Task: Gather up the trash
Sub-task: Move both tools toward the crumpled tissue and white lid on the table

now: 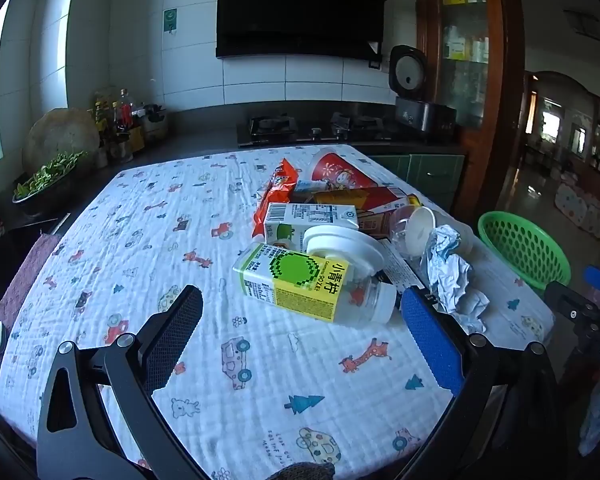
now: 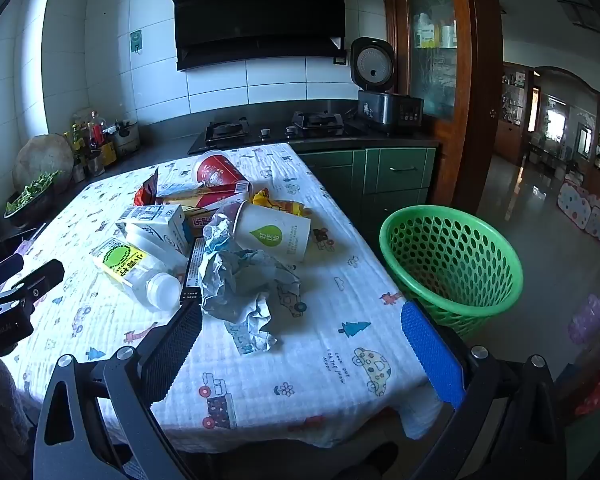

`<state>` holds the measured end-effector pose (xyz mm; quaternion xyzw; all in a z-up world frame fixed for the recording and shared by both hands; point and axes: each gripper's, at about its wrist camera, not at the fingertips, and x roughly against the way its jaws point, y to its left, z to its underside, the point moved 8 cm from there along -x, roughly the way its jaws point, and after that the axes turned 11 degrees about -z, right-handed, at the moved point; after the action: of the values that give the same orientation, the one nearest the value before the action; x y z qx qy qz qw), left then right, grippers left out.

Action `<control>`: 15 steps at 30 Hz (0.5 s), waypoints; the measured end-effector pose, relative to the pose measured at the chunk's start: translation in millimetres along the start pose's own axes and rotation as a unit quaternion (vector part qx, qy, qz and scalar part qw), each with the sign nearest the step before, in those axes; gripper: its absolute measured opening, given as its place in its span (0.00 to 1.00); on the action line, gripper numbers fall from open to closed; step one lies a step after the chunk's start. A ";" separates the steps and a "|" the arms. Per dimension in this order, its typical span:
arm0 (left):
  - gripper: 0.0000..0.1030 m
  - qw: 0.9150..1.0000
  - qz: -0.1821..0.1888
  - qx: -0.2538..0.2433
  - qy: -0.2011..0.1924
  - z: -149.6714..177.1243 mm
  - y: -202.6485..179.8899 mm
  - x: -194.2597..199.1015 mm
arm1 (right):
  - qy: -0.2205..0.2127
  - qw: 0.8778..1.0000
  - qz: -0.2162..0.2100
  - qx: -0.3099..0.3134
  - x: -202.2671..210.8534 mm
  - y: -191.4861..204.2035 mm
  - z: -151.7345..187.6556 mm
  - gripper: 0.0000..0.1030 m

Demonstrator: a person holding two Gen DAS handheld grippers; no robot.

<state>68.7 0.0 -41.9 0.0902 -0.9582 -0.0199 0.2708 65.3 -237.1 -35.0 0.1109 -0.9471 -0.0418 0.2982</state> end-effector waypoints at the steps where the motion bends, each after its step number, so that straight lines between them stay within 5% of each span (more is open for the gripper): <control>1: 0.95 1.000 0.000 0.000 0.000 0.0 -0.1 0.1 | 0.000 1.000 0.001 0.001 -0.1 0.2 0.2 0.94; 15: 0.95 1.000 -0.005 -0.002 0.005 6.6 -1.9 -3.8 | 0.004 1.000 -0.003 0.001 -3.3 3.6 0.1 0.94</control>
<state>68.7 -1.2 -49.7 0.0950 -0.9564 -0.0225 0.2754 67.2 -232.8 -36.4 0.1141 -0.9456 -0.0411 0.3020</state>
